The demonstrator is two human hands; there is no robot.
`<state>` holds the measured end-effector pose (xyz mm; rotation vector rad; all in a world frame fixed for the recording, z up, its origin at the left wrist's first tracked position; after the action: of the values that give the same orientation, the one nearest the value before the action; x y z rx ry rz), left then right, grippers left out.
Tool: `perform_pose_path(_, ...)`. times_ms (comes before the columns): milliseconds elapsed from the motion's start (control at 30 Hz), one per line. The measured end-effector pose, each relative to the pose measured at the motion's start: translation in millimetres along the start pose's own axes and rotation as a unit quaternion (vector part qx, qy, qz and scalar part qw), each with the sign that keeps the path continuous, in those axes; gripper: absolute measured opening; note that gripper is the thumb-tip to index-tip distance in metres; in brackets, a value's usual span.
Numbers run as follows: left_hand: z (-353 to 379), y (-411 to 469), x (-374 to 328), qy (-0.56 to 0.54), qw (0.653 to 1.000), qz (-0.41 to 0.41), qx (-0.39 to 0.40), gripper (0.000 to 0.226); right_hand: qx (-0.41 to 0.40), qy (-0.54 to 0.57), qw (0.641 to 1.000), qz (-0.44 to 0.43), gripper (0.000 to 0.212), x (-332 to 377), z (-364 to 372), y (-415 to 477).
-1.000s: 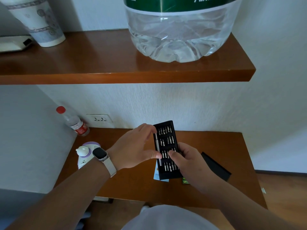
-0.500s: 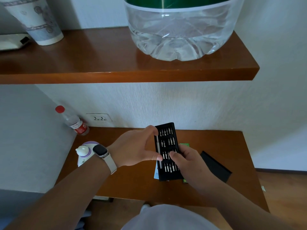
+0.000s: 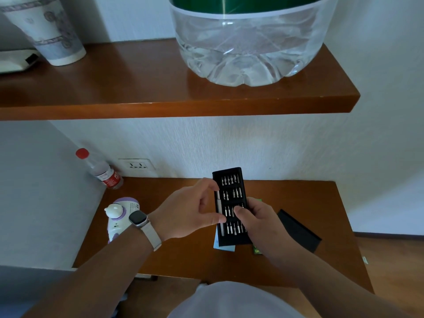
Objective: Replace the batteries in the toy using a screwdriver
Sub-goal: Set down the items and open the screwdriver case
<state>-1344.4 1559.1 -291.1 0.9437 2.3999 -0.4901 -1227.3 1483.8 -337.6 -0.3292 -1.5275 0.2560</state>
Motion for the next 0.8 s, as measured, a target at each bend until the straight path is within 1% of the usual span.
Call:
perform_pose_path(133,-1,-5,0,-0.067,0.997,0.002,-0.044,0.048,0.003,-0.001,1.0,-0.001,0.019,-1,2,1)
perform_pose_path(233,-5,-11,0,-0.124,0.987,0.0,-0.101,0.034,0.003,-0.005,1.0,-0.004,0.018,-1,4,2)
perform_pose_path(300,-9,-14,-1,-0.14,0.979,-0.008,-0.144,0.026,0.001,-0.008,1.0,-0.006,0.018,-1,5,3)
perform_pose_path(367,-13,-15,0,-0.158,0.972,-0.022,-0.171,0.023,-0.001,-0.012,1.0,-0.007,0.017,-2,5,4)
perform_pose_path(433,-12,-16,2,-0.2,0.963,-0.033,-0.177,0.023,-0.01,-0.01,1.0,-0.006,0.017,-2,4,4)
perform_pose_path(567,0,-16,9,-0.3,0.937,-0.065,-0.165,0.03,-0.032,0.002,0.999,-0.009,0.016,0,-3,7)
perform_pose_path(600,4,-16,10,-0.32,0.93,-0.077,-0.162,0.027,-0.036,0.011,0.999,-0.009,0.016,1,-4,7)
perform_pose_path(700,14,-22,8,-0.38,0.906,-0.094,-0.161,0.006,-0.043,0.037,0.998,-0.009,0.017,0,-6,8)
perform_pose_path(800,14,-28,14,-0.403,0.888,-0.116,-0.19,0.015,-0.045,0.053,0.998,0.0,0.018,-5,-4,9)
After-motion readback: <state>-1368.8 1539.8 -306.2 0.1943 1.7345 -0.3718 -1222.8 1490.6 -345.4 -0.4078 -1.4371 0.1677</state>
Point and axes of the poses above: each hand's wrist, its own y-axis towards the middle knuckle, its own z-axis out of the palm, x = y × z, the point moved 10 cm from there along y, towards the middle knuckle, and after that the axes turned 2 degrees about x, right-handed, at the moved point
